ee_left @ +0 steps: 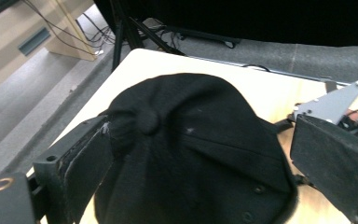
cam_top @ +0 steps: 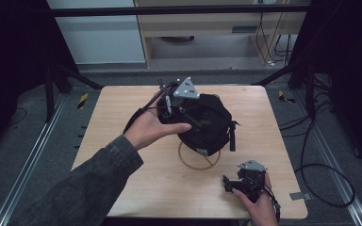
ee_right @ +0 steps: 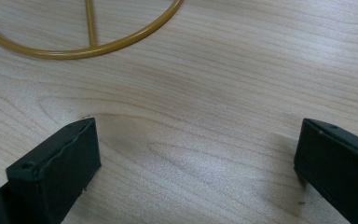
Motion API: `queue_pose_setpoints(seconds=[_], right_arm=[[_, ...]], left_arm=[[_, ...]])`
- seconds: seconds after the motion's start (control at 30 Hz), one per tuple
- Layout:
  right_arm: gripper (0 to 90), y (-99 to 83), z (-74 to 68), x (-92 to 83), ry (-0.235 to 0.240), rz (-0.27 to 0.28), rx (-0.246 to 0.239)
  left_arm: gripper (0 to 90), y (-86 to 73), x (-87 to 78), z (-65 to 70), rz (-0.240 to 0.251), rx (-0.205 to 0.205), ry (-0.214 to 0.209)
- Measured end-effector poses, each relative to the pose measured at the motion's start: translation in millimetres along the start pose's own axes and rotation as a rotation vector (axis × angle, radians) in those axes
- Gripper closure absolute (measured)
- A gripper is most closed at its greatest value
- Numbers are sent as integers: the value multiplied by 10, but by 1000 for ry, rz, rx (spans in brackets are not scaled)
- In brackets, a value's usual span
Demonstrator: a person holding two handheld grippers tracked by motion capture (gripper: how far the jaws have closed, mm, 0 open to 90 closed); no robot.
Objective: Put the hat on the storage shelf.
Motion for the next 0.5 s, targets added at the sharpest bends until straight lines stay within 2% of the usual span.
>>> queue_pose_setpoints(seconds=[0.23,0.5], right_arm=[[4,0,0,-1,0,-1,0],[4,0,1,0,0,0,-1]], left_arm=[[56,-97,-37,93,12,-17,1],[57,-241,-107,281,50,-20,-11]])
Point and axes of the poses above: each handheld gripper's, and its own axes: x roughly forward along the jaws, y roughly out of its top, z roughly to its right, the point moved 5 cm from there along x, roughly forward along the jaws, and after that the axes turned 6 degrees about -x, right-handed, at the moved point
